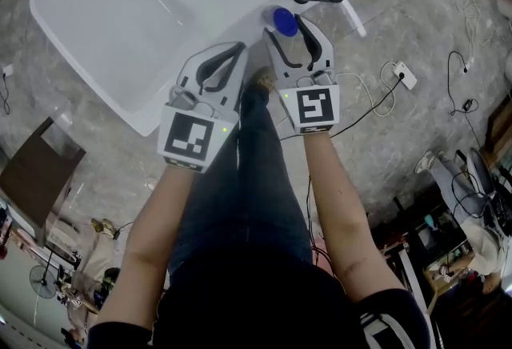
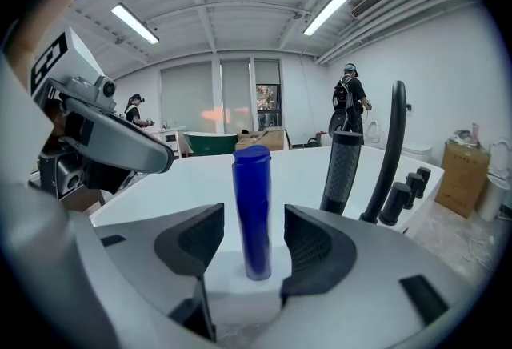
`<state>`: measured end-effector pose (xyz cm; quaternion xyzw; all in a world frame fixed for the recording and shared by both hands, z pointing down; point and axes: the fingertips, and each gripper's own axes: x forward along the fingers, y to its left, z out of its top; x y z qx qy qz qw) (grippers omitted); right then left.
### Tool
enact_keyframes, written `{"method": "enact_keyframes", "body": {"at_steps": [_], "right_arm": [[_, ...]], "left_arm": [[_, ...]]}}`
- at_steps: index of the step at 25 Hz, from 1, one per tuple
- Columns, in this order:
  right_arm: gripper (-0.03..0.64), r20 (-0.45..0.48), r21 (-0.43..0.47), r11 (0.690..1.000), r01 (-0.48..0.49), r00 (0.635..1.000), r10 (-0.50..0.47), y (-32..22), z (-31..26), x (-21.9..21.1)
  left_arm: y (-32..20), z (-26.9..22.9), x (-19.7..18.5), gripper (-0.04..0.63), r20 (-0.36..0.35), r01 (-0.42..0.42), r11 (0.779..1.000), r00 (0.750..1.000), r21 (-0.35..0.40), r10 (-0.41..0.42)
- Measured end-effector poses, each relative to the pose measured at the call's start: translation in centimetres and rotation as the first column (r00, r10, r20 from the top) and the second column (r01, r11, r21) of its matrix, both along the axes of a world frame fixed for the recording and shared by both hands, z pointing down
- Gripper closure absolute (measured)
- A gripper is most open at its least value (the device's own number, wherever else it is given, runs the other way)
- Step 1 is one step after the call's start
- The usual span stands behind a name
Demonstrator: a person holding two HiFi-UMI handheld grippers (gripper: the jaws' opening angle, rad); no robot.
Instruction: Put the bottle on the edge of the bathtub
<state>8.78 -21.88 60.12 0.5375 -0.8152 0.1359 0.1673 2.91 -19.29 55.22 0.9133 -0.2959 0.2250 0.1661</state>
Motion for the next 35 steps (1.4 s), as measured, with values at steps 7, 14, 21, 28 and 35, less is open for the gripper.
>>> {"method": "enact_keyframes", "body": {"at_steps": [7,14,21,28,35], "right_arm": [[0.388,0.0,0.0,0.999,-0.053,0.999,0.053,1.5,-1.1,0.8],[0.442,0.0,0.026,0.995,-0.1,0.995,0.1,4.2,-5.3,1.5],[0.601,0.032,-0.014,0.981,-0.194,0.98,0.195,5.0,-9.2,3.9],[0.601,0.014,0.064,0.965,-0.253,0.968,0.252,5.6,-16.8,5.6],[0.601,-0.004,0.191,0.949,-0.249,0.967,0.255,5.3,-25.5,6.3]], "left_arm": [[0.2,-0.4,0.2,0.597,-0.003,-0.011,1.0,1.0,0.001,0.011],[0.2,-3.0,0.9,0.597,-0.014,-0.03,0.999,0.999,0.026,0.031],[0.5,-7.3,2.1,0.597,-0.032,-0.052,0.996,0.998,0.077,0.055],[0.5,-13.1,2.0,0.597,-0.064,-0.037,0.989,0.997,0.146,0.047],[-1.1,-19.1,1.1,0.597,-0.111,-0.003,0.972,0.993,0.236,0.03]]}}
